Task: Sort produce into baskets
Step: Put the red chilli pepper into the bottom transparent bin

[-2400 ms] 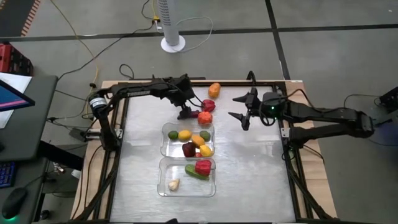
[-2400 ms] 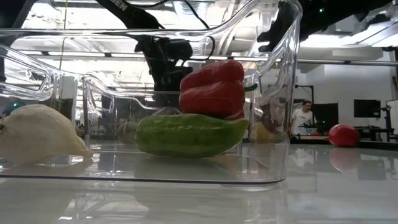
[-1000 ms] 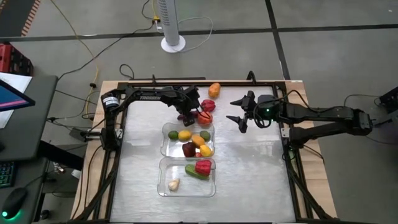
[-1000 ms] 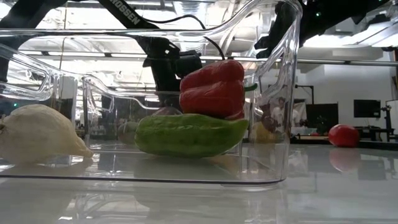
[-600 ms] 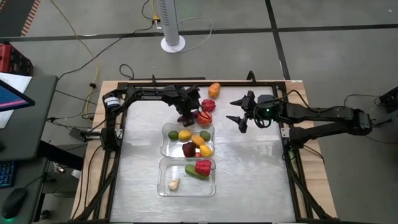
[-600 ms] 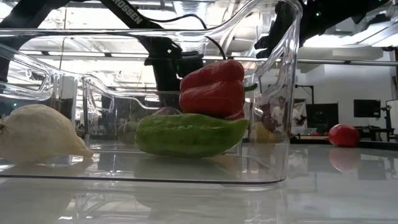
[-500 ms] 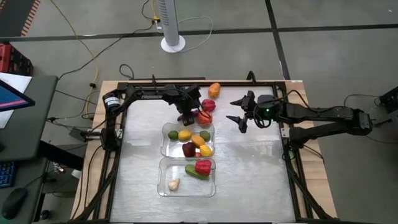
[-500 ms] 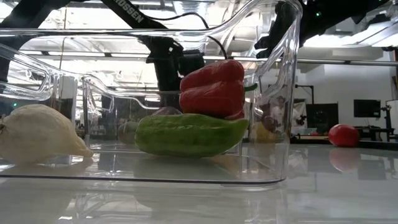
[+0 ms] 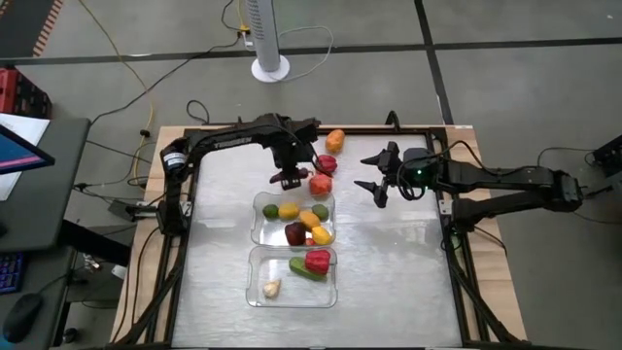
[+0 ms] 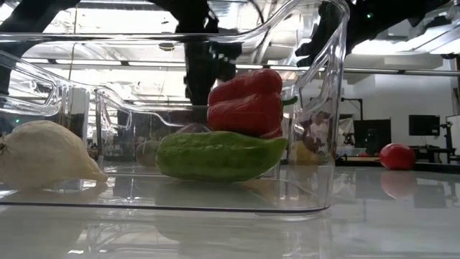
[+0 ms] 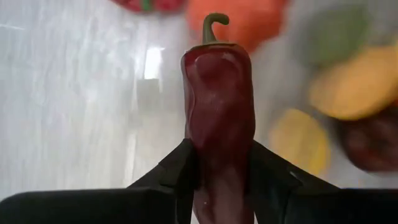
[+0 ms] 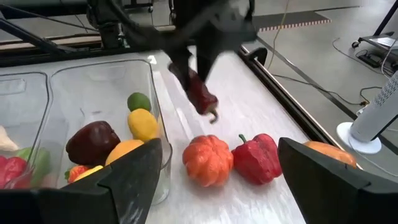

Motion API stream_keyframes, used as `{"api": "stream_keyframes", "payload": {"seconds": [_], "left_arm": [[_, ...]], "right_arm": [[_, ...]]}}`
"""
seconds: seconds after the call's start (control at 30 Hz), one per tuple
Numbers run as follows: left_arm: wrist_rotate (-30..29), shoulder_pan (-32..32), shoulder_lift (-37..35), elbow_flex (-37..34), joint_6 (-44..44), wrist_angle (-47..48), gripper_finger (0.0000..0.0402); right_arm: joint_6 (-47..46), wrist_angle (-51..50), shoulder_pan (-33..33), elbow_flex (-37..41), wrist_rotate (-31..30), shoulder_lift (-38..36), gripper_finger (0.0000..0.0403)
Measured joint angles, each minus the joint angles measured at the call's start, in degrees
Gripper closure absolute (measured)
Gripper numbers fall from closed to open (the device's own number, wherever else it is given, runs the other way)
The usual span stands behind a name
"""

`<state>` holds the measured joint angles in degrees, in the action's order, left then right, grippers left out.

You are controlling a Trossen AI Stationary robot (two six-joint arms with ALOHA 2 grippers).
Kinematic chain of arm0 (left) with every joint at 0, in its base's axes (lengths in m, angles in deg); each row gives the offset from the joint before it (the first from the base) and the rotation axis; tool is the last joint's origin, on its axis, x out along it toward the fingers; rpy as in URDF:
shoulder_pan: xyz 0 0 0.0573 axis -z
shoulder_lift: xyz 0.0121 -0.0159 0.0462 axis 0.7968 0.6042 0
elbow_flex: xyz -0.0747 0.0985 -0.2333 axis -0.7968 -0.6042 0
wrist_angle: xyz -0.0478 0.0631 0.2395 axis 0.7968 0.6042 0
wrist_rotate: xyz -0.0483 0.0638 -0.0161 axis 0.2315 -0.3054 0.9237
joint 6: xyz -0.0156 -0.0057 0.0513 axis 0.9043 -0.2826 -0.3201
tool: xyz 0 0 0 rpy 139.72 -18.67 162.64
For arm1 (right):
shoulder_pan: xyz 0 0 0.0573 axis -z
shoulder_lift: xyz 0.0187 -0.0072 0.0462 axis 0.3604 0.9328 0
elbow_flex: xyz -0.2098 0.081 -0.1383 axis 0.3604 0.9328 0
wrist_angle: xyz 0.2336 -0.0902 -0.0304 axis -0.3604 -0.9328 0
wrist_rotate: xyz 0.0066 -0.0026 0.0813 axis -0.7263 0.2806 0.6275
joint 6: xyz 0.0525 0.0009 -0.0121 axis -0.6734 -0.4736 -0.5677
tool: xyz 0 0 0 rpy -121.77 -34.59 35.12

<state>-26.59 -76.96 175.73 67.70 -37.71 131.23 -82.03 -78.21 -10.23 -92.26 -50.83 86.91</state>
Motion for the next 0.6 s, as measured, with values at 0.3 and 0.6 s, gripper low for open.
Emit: {"api": "stream_keyframes", "payload": {"seconds": [0.3,0.6], "left_arm": [[6.2,8.4,-0.1,10.5,1.9,11.4,0.0295],[19.4,24.5,-1.3,11.2,2.9,10.3,0.0294]], "right_arm": [[-0.1,-3.0,0.0,0.0,0.0,-2.2,0.0058],[-0.9,-4.4,-0.4,0.0,-0.1,-4.3,0.0058]]}}
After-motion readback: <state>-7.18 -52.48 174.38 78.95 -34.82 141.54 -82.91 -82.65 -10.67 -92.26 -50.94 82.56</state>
